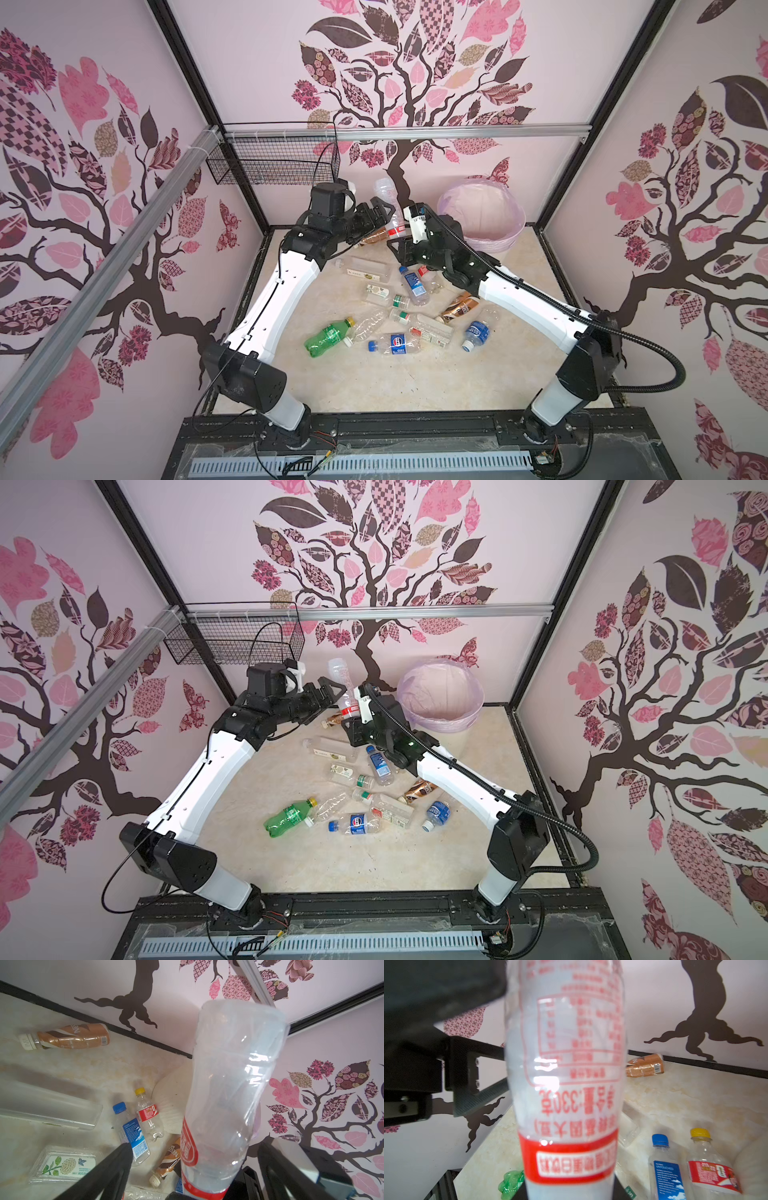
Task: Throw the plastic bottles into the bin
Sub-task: 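Grasp the held bottle with the right gripper below the left gripper, then carry the bottle over the bin with the right gripper and release it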
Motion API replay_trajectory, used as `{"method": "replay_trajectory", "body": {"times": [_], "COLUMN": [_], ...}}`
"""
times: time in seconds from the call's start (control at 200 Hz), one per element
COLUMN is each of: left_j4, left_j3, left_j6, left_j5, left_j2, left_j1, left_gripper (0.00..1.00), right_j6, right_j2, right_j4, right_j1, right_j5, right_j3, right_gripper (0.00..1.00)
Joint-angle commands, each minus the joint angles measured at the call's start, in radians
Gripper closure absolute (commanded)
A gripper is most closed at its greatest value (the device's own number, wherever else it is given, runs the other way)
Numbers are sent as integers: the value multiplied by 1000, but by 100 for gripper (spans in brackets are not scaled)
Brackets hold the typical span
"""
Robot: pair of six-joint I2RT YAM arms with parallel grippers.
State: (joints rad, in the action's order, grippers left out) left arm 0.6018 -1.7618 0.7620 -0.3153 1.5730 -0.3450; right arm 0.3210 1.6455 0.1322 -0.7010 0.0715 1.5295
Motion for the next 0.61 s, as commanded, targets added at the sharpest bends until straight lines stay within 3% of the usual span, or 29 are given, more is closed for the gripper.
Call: {"method": "replay_trajectory", "body": {"times": [0.0,0.125,0.305,0.47,0.6], "left_j4": [18,-5,-46,-61,-100], "left_j3": [-70,-47,-22,-6,32], "left_j6": [-21,-24,-44,-75,-76], "left_j5": [15,24,32,55,76], "left_j2": [-69,-135,-195,-221,-242], "left_j1": [37,67,48,21,15], "left_gripper": [2,2,2,2,2], "right_j6": [-43,-100,-255,-459,-566], "right_j2": [-85,-133,-193,-228,-233], "right_j4": [79,163,239,166,79], "right_j1": [30,59,77,82,107], "right_j5": [-75,-170,-421,-682,-753], "right_j3": [58,136,321,469,496], "right_gripper": [87,87,87,85,84]}}
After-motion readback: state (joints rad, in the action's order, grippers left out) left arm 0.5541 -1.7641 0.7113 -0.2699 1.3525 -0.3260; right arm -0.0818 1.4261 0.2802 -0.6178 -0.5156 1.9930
